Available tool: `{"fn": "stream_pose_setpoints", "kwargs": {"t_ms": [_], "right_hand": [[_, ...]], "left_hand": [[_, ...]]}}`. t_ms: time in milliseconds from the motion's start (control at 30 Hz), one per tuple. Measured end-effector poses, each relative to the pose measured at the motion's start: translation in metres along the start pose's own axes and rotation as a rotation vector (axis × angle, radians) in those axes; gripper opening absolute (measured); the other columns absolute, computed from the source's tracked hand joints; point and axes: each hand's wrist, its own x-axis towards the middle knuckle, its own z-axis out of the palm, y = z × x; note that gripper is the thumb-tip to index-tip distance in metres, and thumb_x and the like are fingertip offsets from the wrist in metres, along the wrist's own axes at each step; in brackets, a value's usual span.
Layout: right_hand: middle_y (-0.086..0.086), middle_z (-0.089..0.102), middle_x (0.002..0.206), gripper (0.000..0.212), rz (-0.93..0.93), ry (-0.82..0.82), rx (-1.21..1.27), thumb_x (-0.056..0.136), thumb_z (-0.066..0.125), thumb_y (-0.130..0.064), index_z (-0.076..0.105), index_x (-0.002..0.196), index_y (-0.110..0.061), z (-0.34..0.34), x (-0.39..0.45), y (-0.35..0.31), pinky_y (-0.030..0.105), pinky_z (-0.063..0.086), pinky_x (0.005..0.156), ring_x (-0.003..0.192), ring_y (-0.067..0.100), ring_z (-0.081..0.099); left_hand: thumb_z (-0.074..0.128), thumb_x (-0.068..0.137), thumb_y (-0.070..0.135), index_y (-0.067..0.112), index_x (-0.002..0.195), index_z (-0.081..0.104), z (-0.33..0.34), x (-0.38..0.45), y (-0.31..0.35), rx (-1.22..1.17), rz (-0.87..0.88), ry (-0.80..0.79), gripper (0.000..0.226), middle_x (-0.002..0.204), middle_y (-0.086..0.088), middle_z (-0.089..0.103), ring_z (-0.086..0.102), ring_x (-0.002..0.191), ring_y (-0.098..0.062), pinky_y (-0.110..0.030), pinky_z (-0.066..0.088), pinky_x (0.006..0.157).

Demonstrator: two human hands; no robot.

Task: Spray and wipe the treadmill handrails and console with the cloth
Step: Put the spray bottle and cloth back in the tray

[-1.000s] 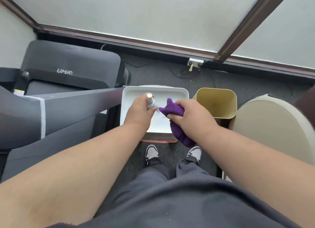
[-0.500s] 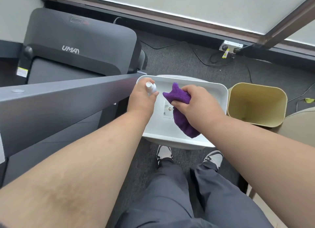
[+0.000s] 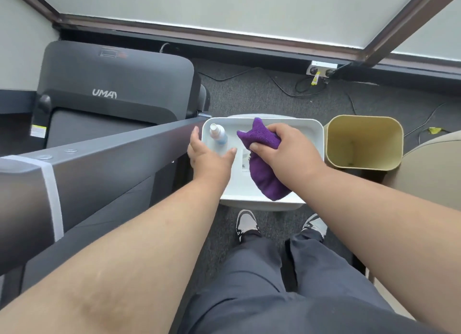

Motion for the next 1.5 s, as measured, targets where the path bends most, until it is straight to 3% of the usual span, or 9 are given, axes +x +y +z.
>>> {"fn": "stream_pose_setpoints", "kwargs": {"t_ms": [233, 400, 500, 633, 767, 967, 1133, 1367, 1500], "right_hand": [[-0.026, 0.064, 0.082, 0.008, 0.141, 0.132, 0.277, 0.096, 0.056, -0.044, 0.054, 0.088, -0.043, -0.074, -0.066, -0.036, 0.004, 0.038, 0.062, 0.078, -0.013, 0.059], [0.003, 0.059, 0.125, 0.037, 0.257, 0.150, 0.490, 0.091, 0.040, -0.055, 0.057, 0.119, -0.038, -0.134, -0.119, -0.048, 0.044, 0.042, 0.105, 0.116, 0.021, 0.056], [-0.003, 0.061, 0.129, 0.033, 0.332, 0.187, 0.733, 0.084, 0.047, -0.061, 0.056, 0.114, -0.048, -0.174, -0.152, -0.037, 0.040, 0.049, 0.091, 0.114, 0.017, 0.060], [-0.002, 0.066, 0.127, 0.078, 0.473, 0.032, 1.069, 0.063, 0.061, -0.086, 0.059, 0.128, -0.042, -0.218, -0.180, 0.009, 0.054, 0.046, 0.096, 0.117, 0.029, 0.062], [0.013, 0.065, 0.128, 0.058, 0.313, 0.061, 1.379, 0.087, 0.065, -0.050, 0.058, 0.135, -0.017, -0.246, -0.180, 0.048, 0.047, 0.056, 0.086, 0.115, 0.033, 0.064], [-0.002, 0.066, 0.119, 0.060, 0.378, 0.468, 0.757, 0.083, 0.077, -0.020, 0.047, 0.134, -0.030, -0.268, -0.149, 0.118, 0.034, 0.052, 0.091, 0.103, 0.016, 0.067], [-0.009, 0.050, 0.138, 0.095, 0.364, 0.261, 0.392, 0.073, 0.070, -0.021, 0.018, 0.152, -0.036, -0.259, -0.104, 0.190, 0.024, 0.041, 0.098, 0.117, 0.010, 0.055], [0.006, 0.043, 0.140, 0.082, 0.315, 0.199, 0.098, 0.081, 0.061, -0.007, 0.028, 0.150, -0.036, -0.255, -0.013, 0.264, 0.024, 0.041, 0.085, 0.103, 0.020, 0.055], [0.010, 0.017, 0.160, 0.097, 0.399, 0.132, -0.034, 0.083, 0.073, -0.022, 0.009, 0.156, -0.033, -0.254, 0.005, 0.295, 0.029, 0.033, 0.110, 0.140, 0.024, 0.034]], "left_hand": [[0.062, 0.075, 0.066, 0.023, 0.118, 0.069, -0.019, -0.144, 0.071, -0.409, -0.082, -0.757, 0.061, 0.108, -0.001, 0.076, 0.073, 0.101, -0.019, -0.035, 0.059, 0.084], [0.069, 0.079, 0.030, 0.017, 0.123, 0.063, -0.022, -0.191, 0.141, -0.474, -0.001, -0.846, 0.046, 0.112, -0.011, 0.074, 0.070, 0.105, -0.031, -0.046, 0.054, 0.095], [0.068, 0.074, 0.023, 0.016, 0.119, 0.062, -0.018, -0.213, 0.183, -0.425, 0.084, -0.888, 0.046, 0.108, -0.011, 0.075, 0.071, 0.102, -0.031, -0.043, 0.055, 0.093], [0.066, 0.078, 0.014, 0.014, 0.119, 0.060, 0.007, -0.236, 0.223, -0.418, 0.105, -1.073, 0.042, 0.103, -0.010, 0.074, 0.072, 0.090, -0.025, -0.034, 0.058, 0.075], [0.071, 0.083, 0.012, 0.016, 0.127, 0.058, 0.049, -0.243, 0.240, -0.267, 0.161, -1.031, 0.045, 0.113, -0.010, 0.072, 0.070, 0.100, -0.024, -0.038, 0.057, 0.088], [0.076, 0.083, 0.033, 0.025, 0.116, 0.052, 0.134, -0.231, 0.221, 0.196, 0.313, -0.652, 0.042, 0.103, 0.003, 0.068, 0.066, 0.090, -0.015, -0.034, 0.055, 0.080], [0.069, 0.082, 0.024, 0.033, 0.148, 0.029, 0.227, -0.205, 0.176, 0.365, 0.319, -0.600, 0.078, 0.121, 0.001, 0.060, 0.061, 0.095, -0.019, -0.025, 0.043, 0.079], [0.064, 0.091, 0.017, 0.034, 0.152, 0.033, 0.317, -0.129, 0.162, 0.600, 0.483, -0.630, 0.070, 0.144, -0.007, 0.047, 0.057, 0.118, -0.027, -0.035, 0.047, 0.097], [0.067, 0.091, 0.022, 0.035, 0.158, 0.018, 0.335, -0.109, 0.156, 0.698, 0.461, -0.721, 0.084, 0.155, -0.006, 0.032, 0.048, 0.130, -0.025, -0.034, 0.042, 0.105]]}}
